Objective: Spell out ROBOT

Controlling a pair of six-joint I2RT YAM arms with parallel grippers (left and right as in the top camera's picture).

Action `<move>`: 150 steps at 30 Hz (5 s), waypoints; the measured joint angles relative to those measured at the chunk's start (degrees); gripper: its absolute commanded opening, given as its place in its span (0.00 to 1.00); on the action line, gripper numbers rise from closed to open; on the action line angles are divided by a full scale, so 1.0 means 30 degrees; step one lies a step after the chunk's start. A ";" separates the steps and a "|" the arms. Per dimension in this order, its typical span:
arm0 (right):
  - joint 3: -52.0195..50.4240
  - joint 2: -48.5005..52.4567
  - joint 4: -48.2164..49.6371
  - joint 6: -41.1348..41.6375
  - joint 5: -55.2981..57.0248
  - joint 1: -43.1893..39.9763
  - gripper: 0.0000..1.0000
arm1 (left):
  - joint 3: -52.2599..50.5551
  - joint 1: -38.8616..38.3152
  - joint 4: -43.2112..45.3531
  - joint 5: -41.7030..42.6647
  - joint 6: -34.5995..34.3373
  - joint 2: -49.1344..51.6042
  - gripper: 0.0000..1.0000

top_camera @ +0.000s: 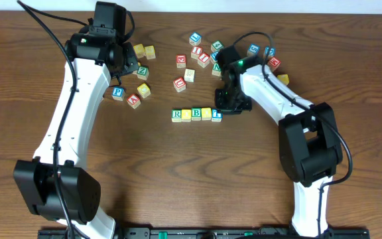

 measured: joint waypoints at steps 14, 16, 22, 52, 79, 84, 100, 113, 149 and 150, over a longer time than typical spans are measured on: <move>-0.0036 0.0000 0.0962 0.0007 -0.0372 0.0204 0.01 | 0.0000 0.0000 0.0000 0.0000 0.0000 0.0000 0.23; -0.0036 0.0000 0.0969 -0.0007 -0.0401 0.0197 0.01 | 0.0000 0.0000 0.0000 0.0007 0.0000 0.0000 0.23; 0.0277 -0.0168 0.0029 -0.0350 -0.0517 0.0204 0.01 | 0.0000 0.0000 0.0007 0.0000 0.0000 0.0000 0.23; -0.3096 -0.1887 0.2062 0.0080 -0.0270 0.2288 0.02 | 0.0000 0.0000 0.0000 0.0000 -0.0007 0.0000 0.23; -0.3096 -0.2018 0.2725 0.0153 0.0641 0.2229 0.04 | 0.0000 0.0000 0.0044 -0.0051 0.0240 -0.0007 0.23; -0.3089 -0.4721 0.2120 -0.0160 0.0656 0.1348 0.13 | 0.0000 0.0015 0.0066 -0.1137 0.0729 -0.0678 0.38; -0.2659 -1.7092 -0.0415 -0.1574 0.1763 -0.6047 0.99 | 0.0044 0.0073 -0.0095 -0.2113 0.0801 -0.3089 0.98; -0.2659 -2.1478 -0.0772 -0.1698 0.1843 -0.6572 0.99 | 0.0044 0.0073 -0.0102 -0.1996 0.0801 -0.3089 0.98; -2.6877 -3.7390 1.8870 -0.3053 0.2047 -0.7803 0.99 | 0.0044 0.0073 -0.0117 -0.1996 0.0801 -0.3089 0.98; -2.7387 -3.7871 1.8965 -0.3053 0.1989 -0.7803 0.99 | 0.0044 0.0073 -0.0095 -0.1996 0.0801 -0.3089 0.98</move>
